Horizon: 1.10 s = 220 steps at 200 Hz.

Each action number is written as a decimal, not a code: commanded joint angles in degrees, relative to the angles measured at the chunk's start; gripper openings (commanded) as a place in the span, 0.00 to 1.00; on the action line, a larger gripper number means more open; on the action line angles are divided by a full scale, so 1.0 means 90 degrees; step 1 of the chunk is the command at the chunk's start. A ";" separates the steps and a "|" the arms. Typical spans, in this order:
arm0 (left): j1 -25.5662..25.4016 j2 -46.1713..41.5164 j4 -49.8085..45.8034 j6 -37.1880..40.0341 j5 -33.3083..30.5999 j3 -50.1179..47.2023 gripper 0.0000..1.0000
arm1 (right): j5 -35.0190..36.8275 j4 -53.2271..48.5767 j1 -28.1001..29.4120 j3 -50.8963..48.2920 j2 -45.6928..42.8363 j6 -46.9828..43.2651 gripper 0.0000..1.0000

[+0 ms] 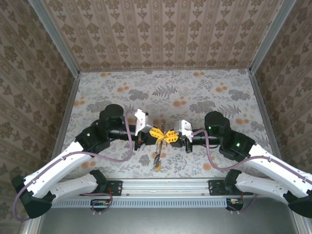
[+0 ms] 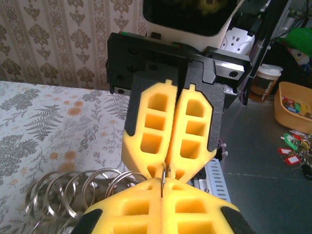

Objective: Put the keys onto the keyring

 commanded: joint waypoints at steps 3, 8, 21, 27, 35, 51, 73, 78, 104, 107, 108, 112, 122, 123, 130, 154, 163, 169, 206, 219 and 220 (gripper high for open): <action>0.0004 -0.0102 0.1028 -0.0446 0.0345 -0.0086 0.00 | 0.0090 0.0471 0.0033 -0.0040 0.0003 0.0017 0.00; -0.0007 -0.0088 0.0877 -0.0388 0.0273 -0.0034 0.00 | 0.0171 0.0424 0.0024 -0.0011 -0.0014 -0.0011 0.00; -0.0064 0.0006 -0.0020 0.0011 -0.0174 0.0263 0.00 | 0.0466 0.0215 0.0028 0.0104 -0.0038 -0.0067 0.00; -0.0120 0.0066 -0.0511 0.0268 -0.0433 0.0446 0.00 | 0.0602 0.0038 0.0033 0.0201 -0.0019 -0.0115 0.00; -0.0232 0.0145 -0.1143 0.0594 -0.0945 0.0684 0.02 | 0.0796 -0.0220 0.0032 0.0320 0.0036 -0.0178 0.00; -0.0446 0.0287 -0.2071 0.1099 -0.1707 0.1126 0.13 | 0.1088 -0.0756 0.0028 0.0629 0.0232 -0.0303 0.00; -0.0575 0.0403 -0.2662 0.1418 -0.2224 0.1445 0.18 | 0.1165 -0.1194 0.0032 0.0877 0.0435 -0.0372 0.00; -0.0587 0.0430 -0.2715 0.1457 -0.2248 0.1476 0.18 | 0.1151 -0.1240 0.0028 0.0910 0.0461 -0.0383 0.00; -0.0616 0.0538 -0.2747 0.1547 -0.2232 0.1532 0.19 | 0.0936 -0.1378 0.0034 0.1043 0.0521 -0.0452 0.00; -0.0616 0.0558 -0.2743 0.1553 -0.2233 0.1537 0.19 | 0.0910 -0.1393 0.0037 0.1059 0.0530 -0.0462 0.00; -0.0620 0.0560 -0.2746 0.1560 -0.2234 0.1537 0.19 | 0.0906 -0.1399 0.0035 0.1060 0.0536 -0.0463 0.00; -0.0629 0.0585 -0.2756 0.1572 -0.2234 0.1549 0.19 | 0.0888 -0.1436 0.0040 0.1084 0.0541 -0.0479 0.00; -0.0634 0.0651 -0.2777 0.1613 -0.2207 0.1573 0.19 | 0.0837 -0.1513 0.0035 0.1135 0.0580 -0.0509 0.00; -0.0634 0.0655 -0.2777 0.1610 -0.2206 0.1575 0.19 | 0.0830 -0.1522 0.0034 0.1142 0.0585 -0.0511 0.00; -0.0642 0.0709 -0.2804 0.1639 -0.2185 0.1603 0.19 | 0.0798 -0.1558 0.0035 0.1163 0.0600 -0.0522 0.00; -0.0651 0.0858 -0.2842 0.1711 -0.2122 0.1681 0.18 | 0.0653 -0.1680 0.0040 0.1264 0.0732 -0.0514 0.00; -0.0647 0.0916 -0.2861 0.1752 -0.2067 0.1727 0.18 | 0.0573 -0.1699 0.0034 0.1292 0.0781 -0.0521 0.00; -0.0647 0.0961 -0.2908 0.1777 -0.2026 0.1773 0.18 | 0.0511 -0.1698 0.0033 0.1291 0.0794 -0.0523 0.00; -0.0635 0.1030 -0.2971 0.1801 -0.1807 0.1855 0.00 | 0.0482 -0.1679 0.0031 0.1226 0.0699 -0.0523 0.00; -0.0602 0.0898 -0.2772 0.1705 -0.1699 0.1742 0.00 | 0.0439 -0.1575 0.0027 0.1120 0.0630 -0.0489 0.00; -0.0599 0.0891 -0.2750 0.1695 -0.1678 0.1733 0.00 | 0.0431 -0.1563 0.0025 0.1105 0.0620 -0.0486 0.00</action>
